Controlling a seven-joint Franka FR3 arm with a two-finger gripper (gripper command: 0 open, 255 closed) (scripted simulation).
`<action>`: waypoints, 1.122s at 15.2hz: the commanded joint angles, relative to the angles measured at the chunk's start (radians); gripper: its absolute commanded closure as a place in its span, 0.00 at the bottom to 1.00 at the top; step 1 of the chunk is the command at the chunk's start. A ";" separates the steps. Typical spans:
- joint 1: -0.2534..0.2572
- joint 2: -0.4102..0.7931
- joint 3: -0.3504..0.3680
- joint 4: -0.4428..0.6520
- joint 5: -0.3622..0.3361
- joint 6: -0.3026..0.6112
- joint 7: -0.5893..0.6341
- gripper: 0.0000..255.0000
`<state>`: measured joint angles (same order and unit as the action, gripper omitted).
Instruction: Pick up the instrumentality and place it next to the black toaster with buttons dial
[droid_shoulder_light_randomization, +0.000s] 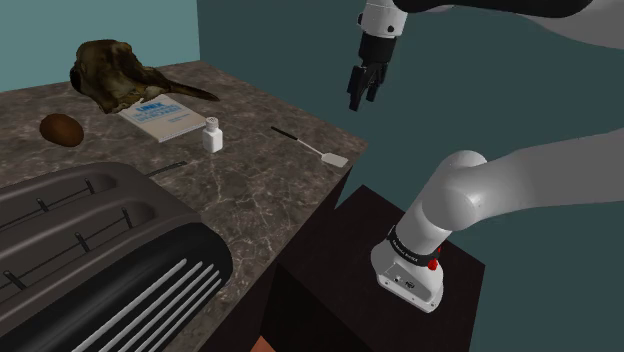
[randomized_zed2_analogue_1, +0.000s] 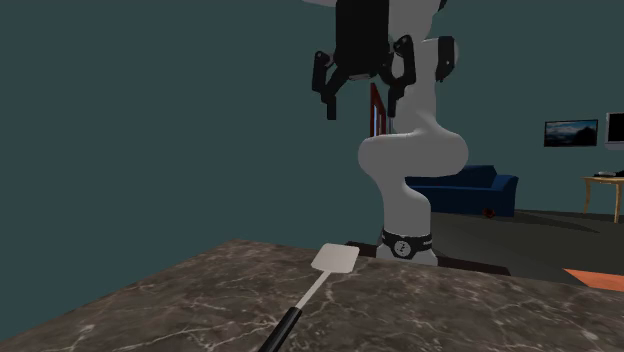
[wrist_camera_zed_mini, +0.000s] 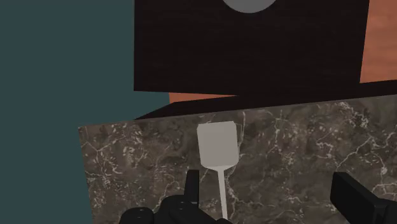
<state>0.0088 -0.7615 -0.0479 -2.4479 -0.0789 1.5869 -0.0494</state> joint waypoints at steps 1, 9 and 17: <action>0.000 0.000 0.000 0.000 0.000 0.000 0.000 0.00; 0.015 0.161 -0.053 -0.120 -0.005 0.365 -0.060 0.00; 0.047 0.430 -0.105 -0.130 0.031 0.725 -0.143 0.00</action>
<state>0.0504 -0.3670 -0.1467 -2.5804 -0.0556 2.2654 -0.1804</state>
